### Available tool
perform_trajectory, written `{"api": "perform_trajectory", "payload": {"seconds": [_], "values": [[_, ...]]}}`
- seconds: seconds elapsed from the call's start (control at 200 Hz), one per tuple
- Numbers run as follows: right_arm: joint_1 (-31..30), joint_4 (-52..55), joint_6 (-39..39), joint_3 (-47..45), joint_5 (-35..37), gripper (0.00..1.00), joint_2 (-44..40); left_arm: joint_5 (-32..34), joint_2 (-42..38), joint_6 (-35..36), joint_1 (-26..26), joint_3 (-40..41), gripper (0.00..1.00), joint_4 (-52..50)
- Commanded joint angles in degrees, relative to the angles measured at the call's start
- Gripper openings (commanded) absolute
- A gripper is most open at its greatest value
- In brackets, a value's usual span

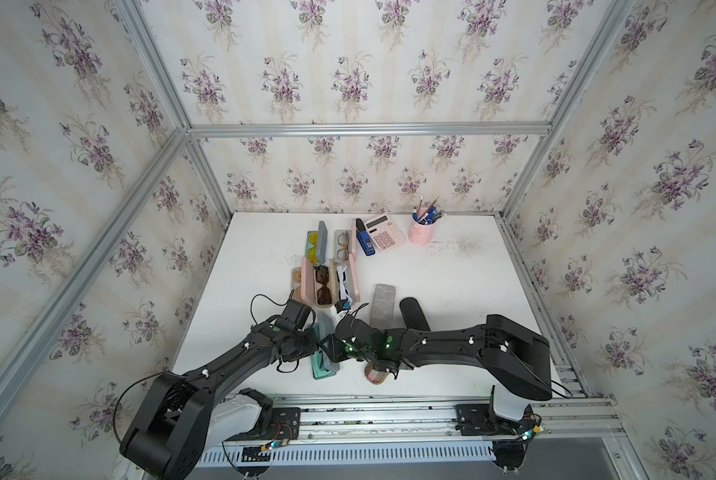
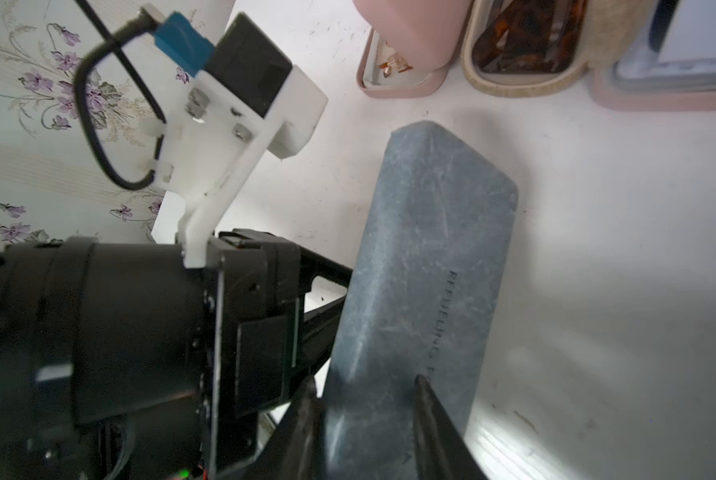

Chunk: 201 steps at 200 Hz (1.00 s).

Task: Close the glasses case
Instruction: Close the glasses case at the center of the board.

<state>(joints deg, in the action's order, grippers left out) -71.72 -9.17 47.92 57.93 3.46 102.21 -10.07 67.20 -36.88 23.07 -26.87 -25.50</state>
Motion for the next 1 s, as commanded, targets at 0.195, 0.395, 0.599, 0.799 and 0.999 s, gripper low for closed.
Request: {"api": "perform_trajectory", "payload": {"seconds": [0.195, 0.395, 0.599, 0.799, 0.999], "values": [[-0.6, 0.8, -0.2, 0.2, -1.7, 0.37, 1.0, 1.8, 1.1, 0.4, 0.7, -0.3, 0.13, -1.7], [-0.7, 0.7, -0.2, 0.7, -2.2, 0.36, 2.1, 2.2, 0.8, 0.3, 0.7, -0.3, 0.11, -1.7], [-0.8, 0.5, 0.0, 0.8, -2.2, 0.36, 3.0, 2.5, 0.0, 0.1, 0.8, 0.0, 0.07, -1.8], [-0.9, 0.5, 0.0, 1.4, -2.9, 0.36, 4.3, 2.5, -0.6, 0.1, 0.8, 0.2, 0.07, -1.8], [-0.9, -0.4, 0.4, 0.9, -3.2, 0.36, 4.7, 2.5, -1.3, 0.1, 0.7, 0.4, 0.07, -1.8]]}}
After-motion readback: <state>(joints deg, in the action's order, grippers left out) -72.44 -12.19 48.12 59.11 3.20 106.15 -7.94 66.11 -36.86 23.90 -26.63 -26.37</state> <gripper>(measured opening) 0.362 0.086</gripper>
